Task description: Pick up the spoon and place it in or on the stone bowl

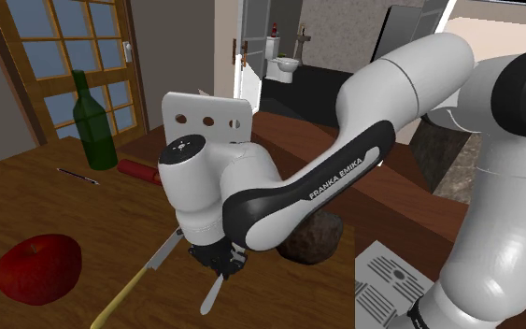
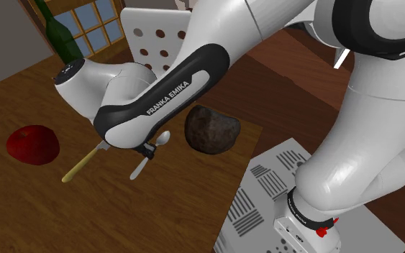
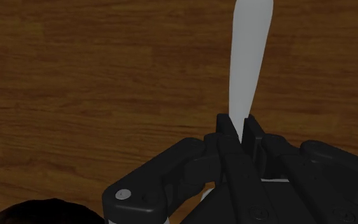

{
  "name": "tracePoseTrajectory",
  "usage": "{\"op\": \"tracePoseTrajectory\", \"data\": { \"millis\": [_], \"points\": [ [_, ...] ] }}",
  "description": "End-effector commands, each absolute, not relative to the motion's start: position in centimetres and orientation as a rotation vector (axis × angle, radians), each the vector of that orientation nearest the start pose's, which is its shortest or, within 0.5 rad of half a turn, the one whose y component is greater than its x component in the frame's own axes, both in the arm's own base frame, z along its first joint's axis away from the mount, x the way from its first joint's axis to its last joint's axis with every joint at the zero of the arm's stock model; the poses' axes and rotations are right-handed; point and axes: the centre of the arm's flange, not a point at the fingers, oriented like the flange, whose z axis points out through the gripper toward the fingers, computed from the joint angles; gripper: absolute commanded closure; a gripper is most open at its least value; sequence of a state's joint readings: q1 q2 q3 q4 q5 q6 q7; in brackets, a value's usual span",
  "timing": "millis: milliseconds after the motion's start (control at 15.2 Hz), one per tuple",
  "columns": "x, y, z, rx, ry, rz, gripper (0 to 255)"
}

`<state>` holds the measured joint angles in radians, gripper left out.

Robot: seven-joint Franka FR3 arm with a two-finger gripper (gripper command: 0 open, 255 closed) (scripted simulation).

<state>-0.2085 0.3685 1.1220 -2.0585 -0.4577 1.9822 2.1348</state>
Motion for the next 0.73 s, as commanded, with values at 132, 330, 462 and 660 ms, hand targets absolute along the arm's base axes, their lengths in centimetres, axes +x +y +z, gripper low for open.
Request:
{"op": "tracePoseTrajectory", "data": {
  "millis": [132, 330, 462, 660],
  "points": [
    [37.2, 40.8, 33.3, -2.948, 1.573, -0.092, 255],
    [37.2, 40.9, 33.3, -2.948, 1.573, -0.092, 255],
    [37.2, 40.9, 34.3, -2.948, 1.573, -0.092, 255],
    [37.2, 40.9, 35.9, -2.948, 1.573, -0.092, 255]
  ]
}}
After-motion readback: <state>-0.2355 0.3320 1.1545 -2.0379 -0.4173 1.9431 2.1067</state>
